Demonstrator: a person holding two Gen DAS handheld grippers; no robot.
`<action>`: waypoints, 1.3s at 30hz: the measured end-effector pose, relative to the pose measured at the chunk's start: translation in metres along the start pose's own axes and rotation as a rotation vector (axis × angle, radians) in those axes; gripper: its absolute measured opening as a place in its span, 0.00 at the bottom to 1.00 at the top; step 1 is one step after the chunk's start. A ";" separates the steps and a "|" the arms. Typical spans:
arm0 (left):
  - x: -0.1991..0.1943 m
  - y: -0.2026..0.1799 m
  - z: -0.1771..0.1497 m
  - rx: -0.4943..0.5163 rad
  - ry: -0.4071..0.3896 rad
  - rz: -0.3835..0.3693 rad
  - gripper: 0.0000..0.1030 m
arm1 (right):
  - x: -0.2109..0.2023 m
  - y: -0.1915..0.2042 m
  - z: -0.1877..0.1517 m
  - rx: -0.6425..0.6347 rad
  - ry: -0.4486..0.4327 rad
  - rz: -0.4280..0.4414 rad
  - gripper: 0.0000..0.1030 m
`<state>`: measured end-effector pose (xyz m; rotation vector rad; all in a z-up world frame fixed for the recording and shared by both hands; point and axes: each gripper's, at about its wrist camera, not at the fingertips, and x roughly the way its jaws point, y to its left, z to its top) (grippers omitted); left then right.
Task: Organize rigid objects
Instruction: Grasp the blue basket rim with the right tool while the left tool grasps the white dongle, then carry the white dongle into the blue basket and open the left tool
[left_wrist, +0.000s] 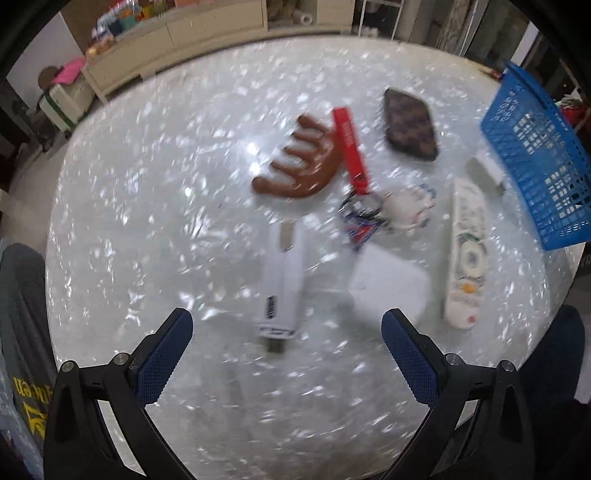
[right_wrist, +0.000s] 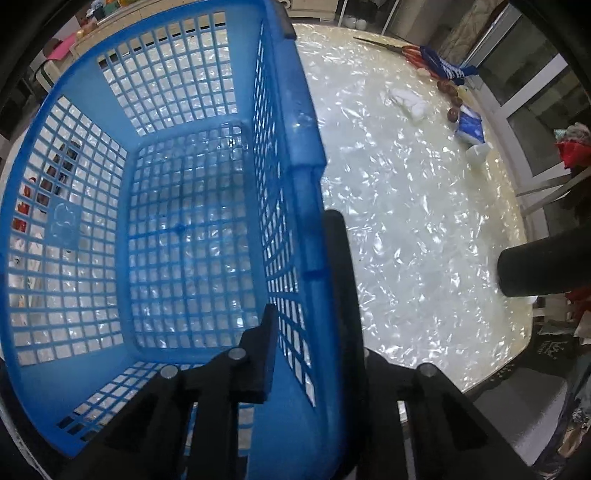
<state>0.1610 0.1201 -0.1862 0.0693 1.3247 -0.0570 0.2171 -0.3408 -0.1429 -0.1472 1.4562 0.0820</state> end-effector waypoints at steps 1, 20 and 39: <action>0.003 0.001 0.000 -0.010 0.015 -0.001 1.00 | 0.000 -0.001 0.000 0.002 0.002 0.002 0.18; 0.062 0.022 0.047 0.118 0.072 -0.047 0.83 | 0.004 0.000 0.008 0.032 0.021 0.012 0.16; 0.033 0.004 0.038 0.001 0.002 -0.077 0.32 | 0.003 0.033 -0.005 -0.009 -0.025 0.045 0.10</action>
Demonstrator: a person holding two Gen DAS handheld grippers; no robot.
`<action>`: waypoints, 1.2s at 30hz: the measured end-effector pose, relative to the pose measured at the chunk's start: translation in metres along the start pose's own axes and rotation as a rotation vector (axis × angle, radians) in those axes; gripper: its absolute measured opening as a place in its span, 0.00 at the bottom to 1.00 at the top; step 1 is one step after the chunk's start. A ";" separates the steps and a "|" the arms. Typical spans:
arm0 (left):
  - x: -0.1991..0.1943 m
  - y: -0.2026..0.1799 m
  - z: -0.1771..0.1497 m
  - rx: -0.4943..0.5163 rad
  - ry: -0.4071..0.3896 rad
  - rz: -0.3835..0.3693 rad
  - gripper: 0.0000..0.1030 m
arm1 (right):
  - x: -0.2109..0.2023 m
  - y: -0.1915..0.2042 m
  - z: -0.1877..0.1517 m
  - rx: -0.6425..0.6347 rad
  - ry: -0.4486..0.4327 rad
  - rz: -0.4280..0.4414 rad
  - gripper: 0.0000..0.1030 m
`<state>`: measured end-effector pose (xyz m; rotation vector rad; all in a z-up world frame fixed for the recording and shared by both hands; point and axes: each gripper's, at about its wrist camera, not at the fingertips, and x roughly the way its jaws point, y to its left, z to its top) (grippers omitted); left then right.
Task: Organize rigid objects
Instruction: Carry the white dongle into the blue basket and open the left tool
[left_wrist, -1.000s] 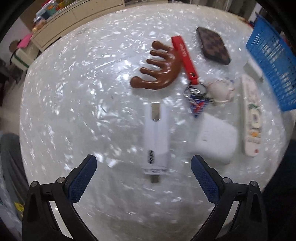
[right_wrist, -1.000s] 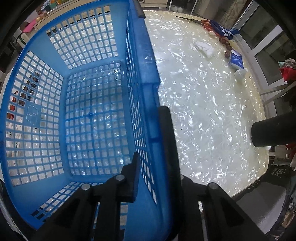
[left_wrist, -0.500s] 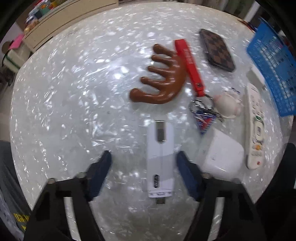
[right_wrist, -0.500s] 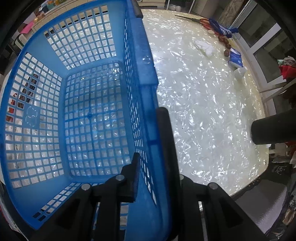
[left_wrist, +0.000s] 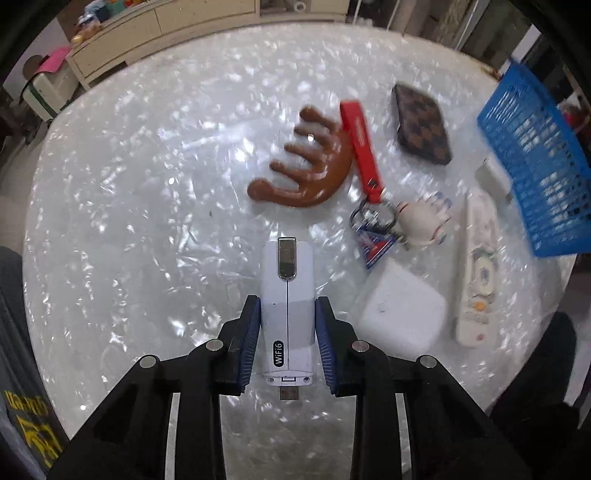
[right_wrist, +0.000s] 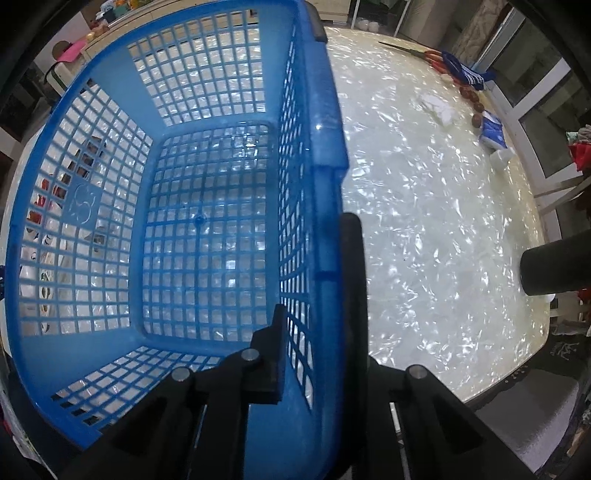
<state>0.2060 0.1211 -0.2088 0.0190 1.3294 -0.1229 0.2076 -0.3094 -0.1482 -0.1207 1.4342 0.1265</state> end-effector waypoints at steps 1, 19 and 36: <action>-0.007 -0.001 0.001 -0.001 -0.012 -0.004 0.32 | 0.001 -0.002 -0.002 0.002 -0.003 0.003 0.10; -0.146 -0.206 0.062 0.290 -0.269 -0.195 0.32 | -0.012 -0.002 -0.011 -0.039 -0.062 0.071 0.05; -0.065 -0.321 0.101 0.394 -0.101 -0.271 0.32 | -0.007 -0.006 -0.004 0.028 -0.097 0.167 0.05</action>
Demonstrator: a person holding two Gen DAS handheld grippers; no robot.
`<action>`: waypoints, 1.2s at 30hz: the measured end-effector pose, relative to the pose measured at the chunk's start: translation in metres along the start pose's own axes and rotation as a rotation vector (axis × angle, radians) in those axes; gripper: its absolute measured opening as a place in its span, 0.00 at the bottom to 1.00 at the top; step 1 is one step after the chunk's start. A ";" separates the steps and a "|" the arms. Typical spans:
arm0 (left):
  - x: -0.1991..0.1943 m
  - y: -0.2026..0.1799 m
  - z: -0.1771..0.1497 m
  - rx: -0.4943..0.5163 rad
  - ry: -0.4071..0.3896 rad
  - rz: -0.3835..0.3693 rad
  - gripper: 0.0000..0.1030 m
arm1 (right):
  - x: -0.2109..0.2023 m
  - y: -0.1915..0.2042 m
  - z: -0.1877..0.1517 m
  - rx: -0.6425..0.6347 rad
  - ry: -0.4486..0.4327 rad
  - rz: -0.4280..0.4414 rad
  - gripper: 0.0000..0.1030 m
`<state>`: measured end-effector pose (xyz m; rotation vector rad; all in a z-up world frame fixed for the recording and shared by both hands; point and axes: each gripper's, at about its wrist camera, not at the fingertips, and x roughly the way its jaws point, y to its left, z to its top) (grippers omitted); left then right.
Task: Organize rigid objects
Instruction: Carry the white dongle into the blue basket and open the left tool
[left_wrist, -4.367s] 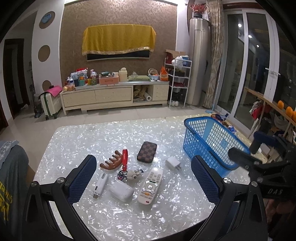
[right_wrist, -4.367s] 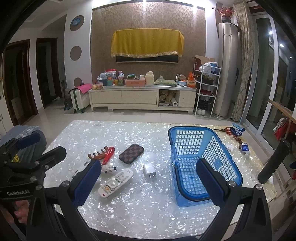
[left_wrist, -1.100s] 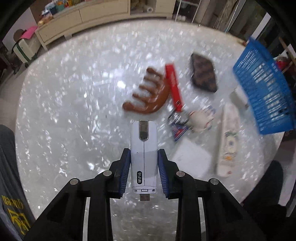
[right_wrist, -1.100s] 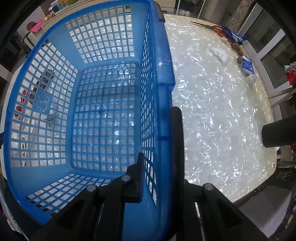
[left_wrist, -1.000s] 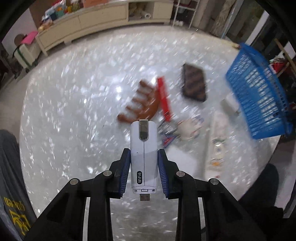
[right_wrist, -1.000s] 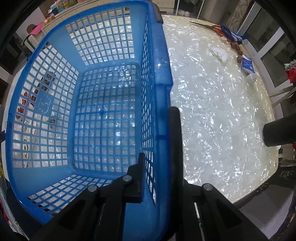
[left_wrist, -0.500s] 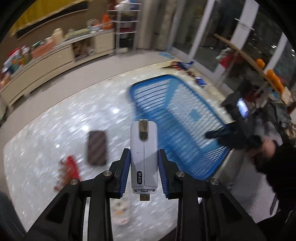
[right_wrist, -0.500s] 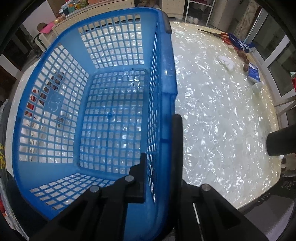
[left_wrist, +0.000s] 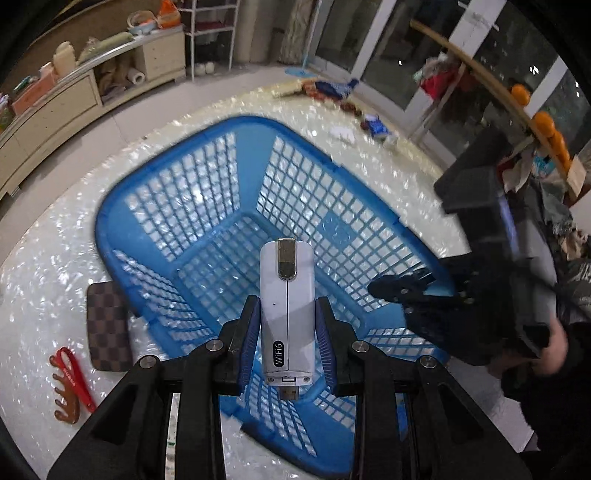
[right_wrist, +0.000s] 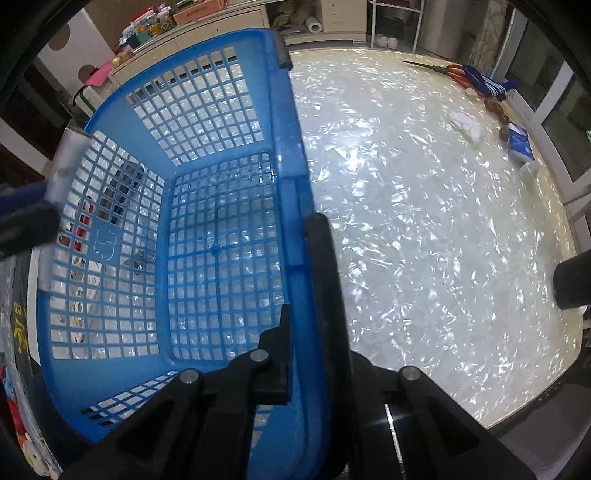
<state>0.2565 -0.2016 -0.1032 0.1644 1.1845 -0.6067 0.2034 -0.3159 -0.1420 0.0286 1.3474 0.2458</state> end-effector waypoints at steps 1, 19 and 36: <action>0.006 -0.001 0.001 0.010 0.010 0.001 0.32 | -0.001 -0.003 -0.001 0.009 -0.001 0.007 0.05; 0.034 -0.007 -0.002 0.218 0.089 0.182 0.32 | 0.001 -0.007 -0.003 0.034 -0.015 0.013 0.05; -0.037 -0.002 -0.004 0.271 -0.015 0.207 0.92 | 0.002 -0.010 -0.003 0.041 -0.020 0.026 0.05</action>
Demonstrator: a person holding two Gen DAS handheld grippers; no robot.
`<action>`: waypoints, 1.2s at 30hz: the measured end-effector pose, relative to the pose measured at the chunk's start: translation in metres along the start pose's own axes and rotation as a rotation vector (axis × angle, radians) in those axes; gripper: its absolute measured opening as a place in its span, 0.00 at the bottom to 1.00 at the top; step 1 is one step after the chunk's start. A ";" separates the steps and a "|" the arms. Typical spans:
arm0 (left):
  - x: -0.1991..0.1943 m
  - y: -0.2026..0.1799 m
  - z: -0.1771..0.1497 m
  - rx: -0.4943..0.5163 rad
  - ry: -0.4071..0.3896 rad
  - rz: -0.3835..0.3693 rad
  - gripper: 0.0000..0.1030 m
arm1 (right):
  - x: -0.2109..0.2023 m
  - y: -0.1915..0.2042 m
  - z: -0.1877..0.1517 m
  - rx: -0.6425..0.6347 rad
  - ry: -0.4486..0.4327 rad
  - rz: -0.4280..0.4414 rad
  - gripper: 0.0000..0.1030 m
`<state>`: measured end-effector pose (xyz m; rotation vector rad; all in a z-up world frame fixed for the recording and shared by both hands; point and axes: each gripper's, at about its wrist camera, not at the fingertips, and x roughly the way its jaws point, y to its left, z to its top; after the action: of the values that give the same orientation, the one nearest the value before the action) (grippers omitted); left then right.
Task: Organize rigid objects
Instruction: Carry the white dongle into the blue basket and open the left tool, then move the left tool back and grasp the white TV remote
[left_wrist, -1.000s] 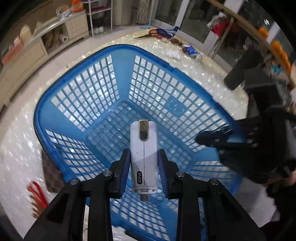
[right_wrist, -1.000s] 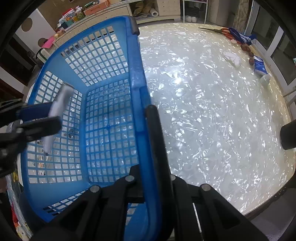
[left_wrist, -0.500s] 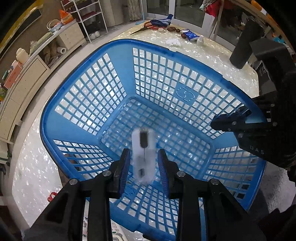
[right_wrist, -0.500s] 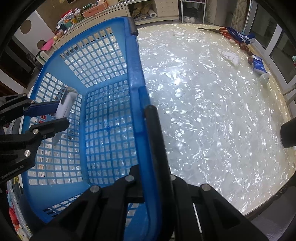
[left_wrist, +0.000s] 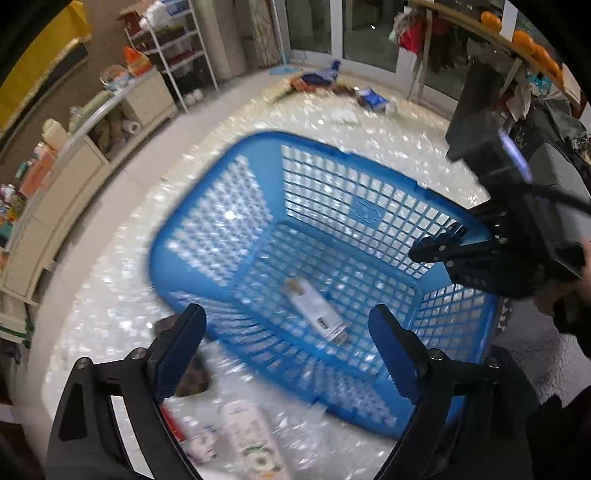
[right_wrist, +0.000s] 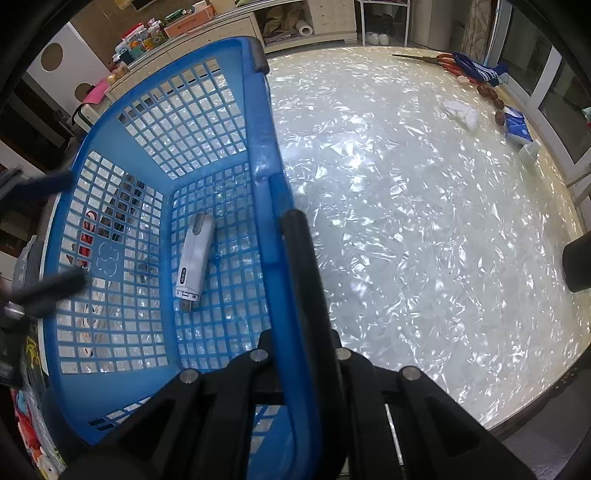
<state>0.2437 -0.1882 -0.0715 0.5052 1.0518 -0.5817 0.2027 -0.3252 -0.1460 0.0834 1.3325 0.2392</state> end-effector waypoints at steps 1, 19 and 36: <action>-0.012 0.008 -0.005 -0.004 -0.003 0.013 0.94 | 0.000 0.000 0.000 0.000 -0.001 0.000 0.05; -0.003 0.081 -0.134 -0.243 0.164 0.011 0.99 | 0.000 0.011 -0.002 -0.027 0.009 -0.045 0.06; 0.082 0.065 -0.163 -0.269 0.289 -0.033 0.99 | 0.001 0.011 -0.006 -0.033 0.020 -0.038 0.06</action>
<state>0.2115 -0.0523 -0.2055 0.3408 1.3931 -0.3943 0.1953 -0.3148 -0.1459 0.0282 1.3479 0.2299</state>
